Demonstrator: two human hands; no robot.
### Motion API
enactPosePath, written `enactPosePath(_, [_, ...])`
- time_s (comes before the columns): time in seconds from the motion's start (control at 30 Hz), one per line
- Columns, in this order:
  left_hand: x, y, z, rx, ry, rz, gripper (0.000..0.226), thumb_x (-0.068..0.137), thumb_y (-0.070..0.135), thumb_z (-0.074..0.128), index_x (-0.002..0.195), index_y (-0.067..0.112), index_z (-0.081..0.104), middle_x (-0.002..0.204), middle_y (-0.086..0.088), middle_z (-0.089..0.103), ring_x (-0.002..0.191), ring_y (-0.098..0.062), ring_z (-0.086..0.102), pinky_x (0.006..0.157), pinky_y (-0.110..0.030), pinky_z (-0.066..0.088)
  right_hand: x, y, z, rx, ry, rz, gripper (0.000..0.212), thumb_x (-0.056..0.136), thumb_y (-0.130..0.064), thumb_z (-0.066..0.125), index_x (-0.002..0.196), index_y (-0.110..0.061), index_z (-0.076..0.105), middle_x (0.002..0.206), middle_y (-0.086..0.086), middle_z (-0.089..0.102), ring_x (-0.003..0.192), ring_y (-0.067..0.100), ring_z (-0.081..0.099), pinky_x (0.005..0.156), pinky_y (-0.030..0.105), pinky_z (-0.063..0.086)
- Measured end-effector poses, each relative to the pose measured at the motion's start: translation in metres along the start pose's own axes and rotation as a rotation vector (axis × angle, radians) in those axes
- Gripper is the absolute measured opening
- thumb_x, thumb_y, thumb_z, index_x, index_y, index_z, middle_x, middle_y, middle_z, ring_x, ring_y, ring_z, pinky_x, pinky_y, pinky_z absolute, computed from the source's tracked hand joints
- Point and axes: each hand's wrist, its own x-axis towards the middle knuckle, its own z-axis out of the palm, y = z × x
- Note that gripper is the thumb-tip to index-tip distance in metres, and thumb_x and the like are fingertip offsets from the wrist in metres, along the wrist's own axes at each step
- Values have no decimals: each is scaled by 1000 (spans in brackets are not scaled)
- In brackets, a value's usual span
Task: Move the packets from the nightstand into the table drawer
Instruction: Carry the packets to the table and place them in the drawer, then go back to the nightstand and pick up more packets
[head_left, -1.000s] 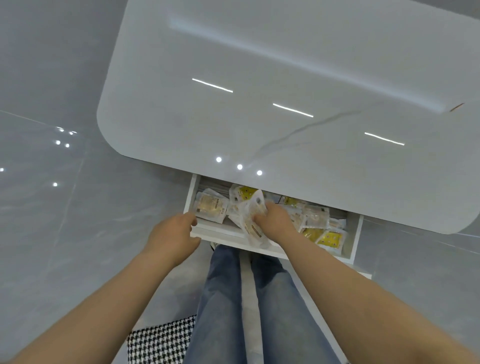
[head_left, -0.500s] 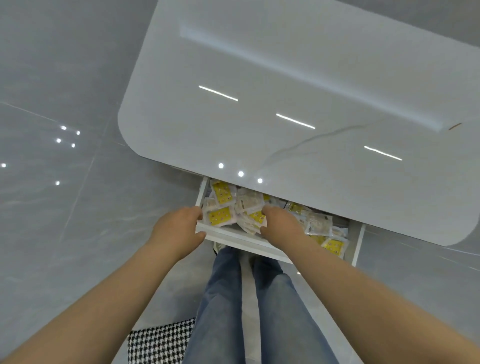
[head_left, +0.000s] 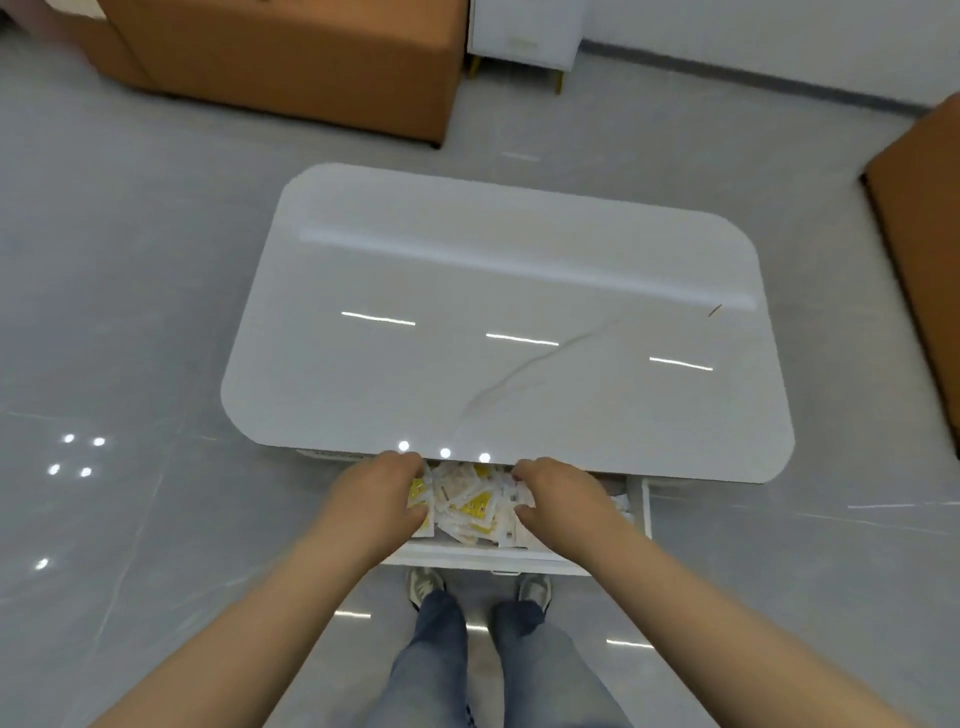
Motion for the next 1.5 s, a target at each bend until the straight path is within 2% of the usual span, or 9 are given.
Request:
enactPosePath(0.13, [-4, 46, -28, 89, 29, 145, 36, 88, 34, 54, 122, 24, 52, 118, 4, 58, 105, -18, 56, 83, -29, 46, -43, 18, -37, 29, 110, 53, 31, 92, -25, 50, 122, -17, 53, 115, 4, 60, 101, 22, 59, 83, 36, 50])
enactPosePath(0.27, [-3, 98, -57, 147, 102, 283, 40, 90, 38, 54, 127, 27, 48, 120, 8, 57, 107, -15, 55, 85, -27, 46, -86, 45, -74, 55, 228, 96, 38, 94, -28, 50, 132, -21, 48, 124, 1, 57, 109, 19, 57, 88, 31, 48])
enactPosePath(0.43, [-10, 175, -89, 178, 206, 447, 38, 91, 39, 53, 127, 29, 48, 122, 11, 57, 108, -11, 55, 85, -23, 45, -145, 91, -118, 70, 389, 145, 39, 95, -33, 49, 134, -25, 46, 128, -3, 55, 112, 15, 55, 90, 27, 45])
enactPosePath(0.7, [-40, 342, -100, 171, 347, 692, 35, 90, 42, 54, 123, 32, 50, 118, 16, 57, 105, -6, 55, 86, -20, 45, -277, 206, -162, 131, 651, 307, 36, 94, -37, 52, 129, -30, 49, 127, -12, 55, 114, 9, 53, 92, 26, 44])
enactPosePath(0.9, [-70, 482, -89, 163, 430, 883, 33, 90, 43, 54, 121, 33, 50, 115, 20, 56, 105, -4, 54, 86, -19, 43, -390, 299, -191, 48, 800, 408, 39, 93, -40, 53, 130, -31, 48, 125, -15, 54, 114, 2, 50, 91, 18, 39])
enactPosePath(1.03, [-85, 570, -85, 162, 451, 1002, 33, 91, 44, 53, 122, 33, 49, 117, 19, 56, 106, -3, 53, 84, -16, 41, -447, 353, -208, 9, 897, 492, 38, 90, -40, 57, 127, -33, 51, 120, -16, 56, 108, 1, 53, 89, 18, 45])
enactPosePath(1.27, [-75, 680, -79, 199, 475, 1119, 35, 91, 44, 52, 124, 31, 48, 118, 16, 55, 106, -3, 53, 86, -15, 40, -493, 430, -231, -26, 958, 596, 31, 89, -40, 58, 119, -34, 53, 113, -14, 58, 105, 6, 55, 87, 28, 50])
enactPosePath(1.5, [-18, 768, -87, 203, 504, 1153, 33, 90, 44, 52, 120, 30, 50, 115, 15, 56, 103, -4, 54, 85, -17, 44, -489, 511, -278, -89, 964, 645, 35, 91, -42, 55, 124, -33, 51, 121, -15, 56, 110, 5, 53, 90, 25, 47])
